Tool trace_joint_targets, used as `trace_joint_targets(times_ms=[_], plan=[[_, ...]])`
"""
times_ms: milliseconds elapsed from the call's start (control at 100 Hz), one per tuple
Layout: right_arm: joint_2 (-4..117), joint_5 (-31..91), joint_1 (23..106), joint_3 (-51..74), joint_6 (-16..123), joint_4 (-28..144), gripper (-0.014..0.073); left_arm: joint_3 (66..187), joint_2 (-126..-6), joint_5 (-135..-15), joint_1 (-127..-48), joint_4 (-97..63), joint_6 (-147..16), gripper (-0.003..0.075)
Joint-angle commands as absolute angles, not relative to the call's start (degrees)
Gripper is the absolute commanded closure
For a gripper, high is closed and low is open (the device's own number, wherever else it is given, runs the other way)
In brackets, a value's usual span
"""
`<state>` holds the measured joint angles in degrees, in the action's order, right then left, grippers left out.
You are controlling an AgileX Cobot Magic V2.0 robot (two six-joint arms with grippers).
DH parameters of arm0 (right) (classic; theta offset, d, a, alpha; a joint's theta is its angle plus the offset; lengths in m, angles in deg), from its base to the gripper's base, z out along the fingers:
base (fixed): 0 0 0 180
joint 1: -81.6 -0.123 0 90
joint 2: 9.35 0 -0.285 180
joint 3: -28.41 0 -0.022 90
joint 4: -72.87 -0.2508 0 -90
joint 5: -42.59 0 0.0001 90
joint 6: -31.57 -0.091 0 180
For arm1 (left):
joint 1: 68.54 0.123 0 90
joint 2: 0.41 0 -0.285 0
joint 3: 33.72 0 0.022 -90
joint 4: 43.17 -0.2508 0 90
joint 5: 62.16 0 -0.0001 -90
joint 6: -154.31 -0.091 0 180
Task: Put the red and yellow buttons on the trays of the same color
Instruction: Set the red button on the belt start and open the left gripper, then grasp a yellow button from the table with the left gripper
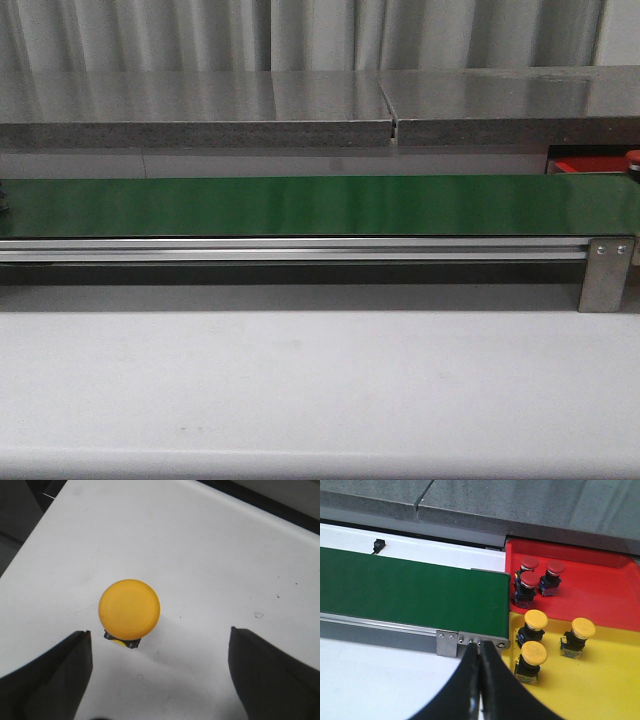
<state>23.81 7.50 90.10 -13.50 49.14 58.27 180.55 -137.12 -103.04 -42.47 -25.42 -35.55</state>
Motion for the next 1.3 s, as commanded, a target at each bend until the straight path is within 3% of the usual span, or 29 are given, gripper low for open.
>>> trace_joint_targets(times_ms=[0, 720, 840, 960, 1080, 1290], plan=[[24.06, 11.83, 90.12, -12.01, 49.81, 57.75, 0.0712, 182.99, -134.34, -99.01, -42.26, -24.54, -35.46, 0.0168], [24.06, 11.83, 90.12, -12.01, 49.81, 57.75, 0.0712, 182.99, -141.35, -85.52, -42.28, -24.33, -35.46, 0.0179], [24.06, 11.83, 90.12, -12.01, 49.81, 57.75, 0.0712, 182.99, -141.43, -85.3, -42.28, -24.33, -35.46, 0.027], [24.06, 11.83, 90.12, -12.01, 49.81, 57.75, 0.0712, 182.99, -141.43, -85.07, -42.28, -24.33, -35.46, 0.0449], [24.06, 11.83, 90.12, -12.01, 49.81, 57.75, 0.0712, 182.99, -141.43, -84.67, -42.28, -24.33, -35.46, 0.0581], [24.06, 11.83, 90.12, -12.01, 49.81, 57.75, 0.0712, 182.87, -140.27, -85.58, -42.28, -24.21, -35.46, 0.0622]])
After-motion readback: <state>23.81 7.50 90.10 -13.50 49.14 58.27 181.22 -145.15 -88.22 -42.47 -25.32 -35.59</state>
